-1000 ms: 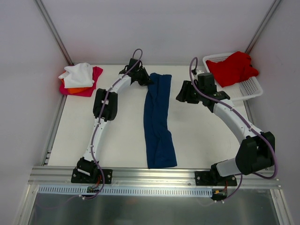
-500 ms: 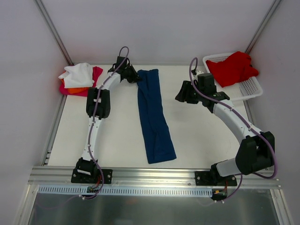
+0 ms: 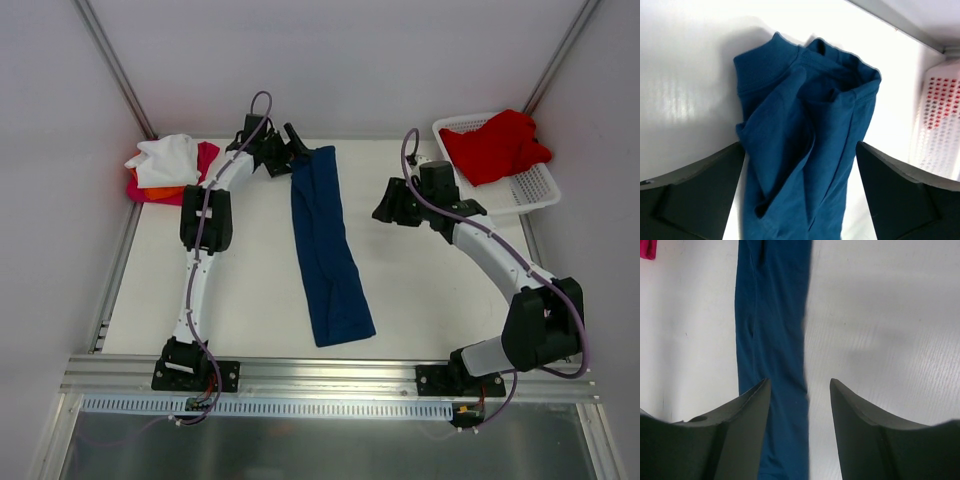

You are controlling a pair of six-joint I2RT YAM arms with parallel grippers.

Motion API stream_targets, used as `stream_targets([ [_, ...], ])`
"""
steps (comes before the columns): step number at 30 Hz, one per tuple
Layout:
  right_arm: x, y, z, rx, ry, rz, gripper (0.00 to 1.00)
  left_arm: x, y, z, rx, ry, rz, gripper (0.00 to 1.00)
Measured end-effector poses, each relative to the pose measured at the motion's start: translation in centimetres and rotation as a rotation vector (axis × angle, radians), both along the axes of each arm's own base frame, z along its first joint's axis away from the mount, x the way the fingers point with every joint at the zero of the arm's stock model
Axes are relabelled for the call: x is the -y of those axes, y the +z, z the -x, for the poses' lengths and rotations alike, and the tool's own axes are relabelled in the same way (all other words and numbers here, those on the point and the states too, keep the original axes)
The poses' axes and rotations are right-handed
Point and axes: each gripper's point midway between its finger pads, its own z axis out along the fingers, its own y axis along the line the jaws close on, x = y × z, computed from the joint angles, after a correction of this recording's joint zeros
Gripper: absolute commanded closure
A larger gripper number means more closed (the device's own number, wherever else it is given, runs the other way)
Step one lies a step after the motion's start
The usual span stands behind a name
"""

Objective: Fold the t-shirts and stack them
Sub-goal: Rotate the tshirt 90 degrees

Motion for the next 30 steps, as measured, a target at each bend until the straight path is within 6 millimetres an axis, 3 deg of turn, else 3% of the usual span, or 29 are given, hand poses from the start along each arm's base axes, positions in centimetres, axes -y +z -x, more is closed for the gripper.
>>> stream_targets([
  [4, 0.0, -1.2, 0.7, -0.03, 0.008, 0.008, 0.46, -0.7, 0.0, 1.3, -0.013, 0.004, -0.03, 0.01],
  [7, -0.6, -2.2, 1.7, -0.05, 0.032, 0.02, 0.46, -1.6, -0.2, 3.8, -0.054, 0.015, -0.067, 0.01],
  [13, -3.8, -4.5, 5.5, -0.098, 0.146, 0.065, 0.5, -4.1, -0.6, 11.0, -0.154, 0.04, -0.154, 0.01],
  [18, -7.0, -5.5, 8.6, -0.109, 0.253, 0.099, 0.54, -6.1, 0.3, 16.3, -0.19, 0.069, -0.21, 0.01],
  [23, -9.0, -7.3, 10.6, -0.144, 0.31, 0.13, 0.58, -7.1, 1.3, 19.0, -0.174, 0.087, -0.233, 0.01],
  [30, -10.4, -9.2, 12.5, -0.177, 0.346, 0.154, 0.62, -8.0, -1.0, 21.9, -0.238, 0.084, -0.268, 0.01],
])
